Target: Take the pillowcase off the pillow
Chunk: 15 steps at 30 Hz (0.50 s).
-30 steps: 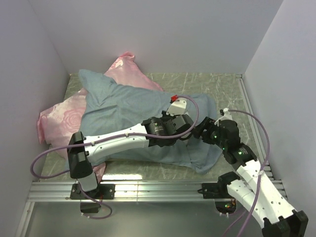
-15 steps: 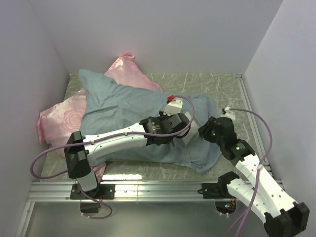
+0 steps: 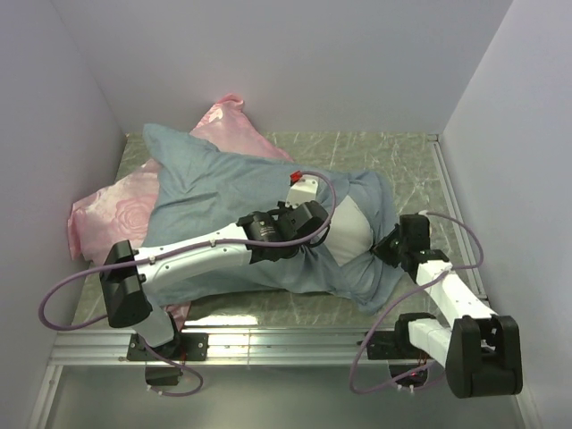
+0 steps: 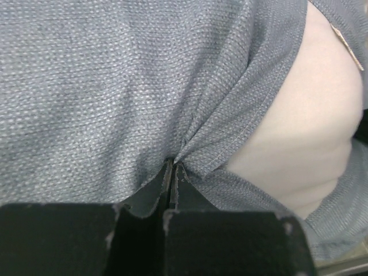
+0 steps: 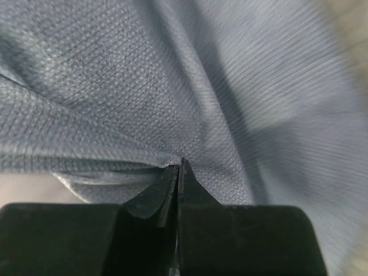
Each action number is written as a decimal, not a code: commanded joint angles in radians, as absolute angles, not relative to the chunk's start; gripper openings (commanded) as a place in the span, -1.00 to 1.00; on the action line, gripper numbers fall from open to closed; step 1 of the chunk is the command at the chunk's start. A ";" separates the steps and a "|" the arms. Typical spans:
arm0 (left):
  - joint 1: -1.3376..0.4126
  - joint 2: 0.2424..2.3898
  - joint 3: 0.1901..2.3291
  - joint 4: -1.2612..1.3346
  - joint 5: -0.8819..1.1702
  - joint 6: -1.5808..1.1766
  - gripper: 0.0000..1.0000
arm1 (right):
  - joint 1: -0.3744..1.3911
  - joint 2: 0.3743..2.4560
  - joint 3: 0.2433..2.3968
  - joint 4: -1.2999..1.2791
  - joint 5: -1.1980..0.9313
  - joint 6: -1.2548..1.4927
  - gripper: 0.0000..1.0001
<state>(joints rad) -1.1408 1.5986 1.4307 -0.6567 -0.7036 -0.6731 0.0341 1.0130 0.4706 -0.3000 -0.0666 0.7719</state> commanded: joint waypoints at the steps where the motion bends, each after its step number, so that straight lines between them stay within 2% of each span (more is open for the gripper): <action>1: -1.129 1.591 1.451 -0.650 -0.666 -0.637 -0.99 | 0.029 1.042 0.388 -0.122 -0.190 0.842 -1.00; 5: -1.135 1.623 1.564 -0.640 -0.600 -0.574 -0.96 | 0.041 0.985 0.376 -0.130 -0.141 0.847 -1.00; 12: -1.154 1.750 1.844 -0.686 -0.525 -0.512 -0.22 | 0.040 0.832 0.357 -0.135 -0.164 0.867 -1.00; 15: -1.164 1.810 1.971 -0.712 -0.494 -0.500 -0.07 | 0.040 0.799 0.360 -0.140 -0.172 0.867 -1.00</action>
<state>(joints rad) -1.1492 1.7657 1.8584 -0.6907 -0.5468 -0.5392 0.0349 0.8341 0.3634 -0.1658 -0.1455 0.8520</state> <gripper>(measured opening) 0.441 0.007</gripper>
